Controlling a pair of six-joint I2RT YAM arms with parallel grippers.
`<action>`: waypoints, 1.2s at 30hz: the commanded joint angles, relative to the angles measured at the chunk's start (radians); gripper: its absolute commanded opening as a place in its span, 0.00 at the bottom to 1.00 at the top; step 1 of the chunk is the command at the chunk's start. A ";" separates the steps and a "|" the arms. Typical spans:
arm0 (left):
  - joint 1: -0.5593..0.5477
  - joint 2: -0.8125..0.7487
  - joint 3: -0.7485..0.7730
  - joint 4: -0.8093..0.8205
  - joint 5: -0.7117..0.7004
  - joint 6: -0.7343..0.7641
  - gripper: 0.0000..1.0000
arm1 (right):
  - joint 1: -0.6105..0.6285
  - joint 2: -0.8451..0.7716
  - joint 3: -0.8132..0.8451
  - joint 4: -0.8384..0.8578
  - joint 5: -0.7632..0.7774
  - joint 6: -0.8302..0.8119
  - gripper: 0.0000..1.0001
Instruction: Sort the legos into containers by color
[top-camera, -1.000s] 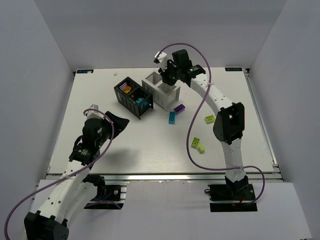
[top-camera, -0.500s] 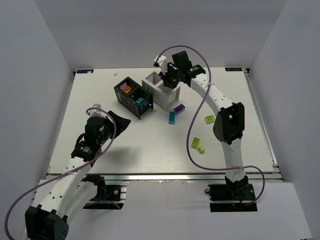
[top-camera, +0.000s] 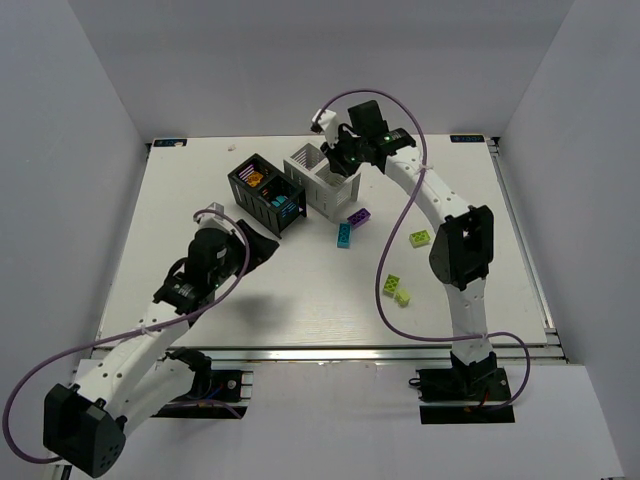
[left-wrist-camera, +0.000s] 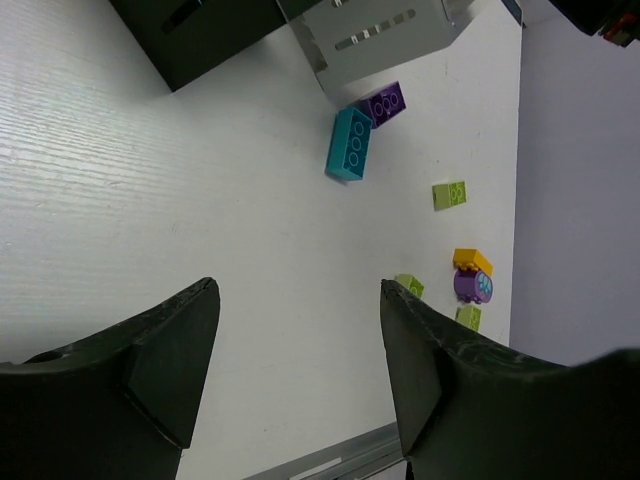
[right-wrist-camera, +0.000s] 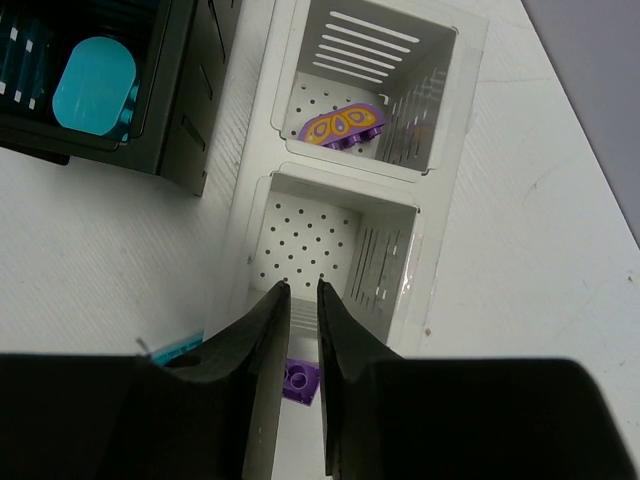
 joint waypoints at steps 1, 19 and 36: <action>-0.042 0.017 0.047 0.026 -0.053 0.013 0.75 | -0.007 -0.072 -0.010 0.004 -0.019 -0.009 0.23; -0.116 0.102 0.092 0.056 -0.079 0.027 0.75 | -0.026 -0.129 -0.042 0.004 -0.046 0.005 0.34; -0.213 0.295 0.236 0.068 -0.101 0.079 0.78 | -0.159 -0.360 -0.251 -0.007 -0.240 0.113 0.87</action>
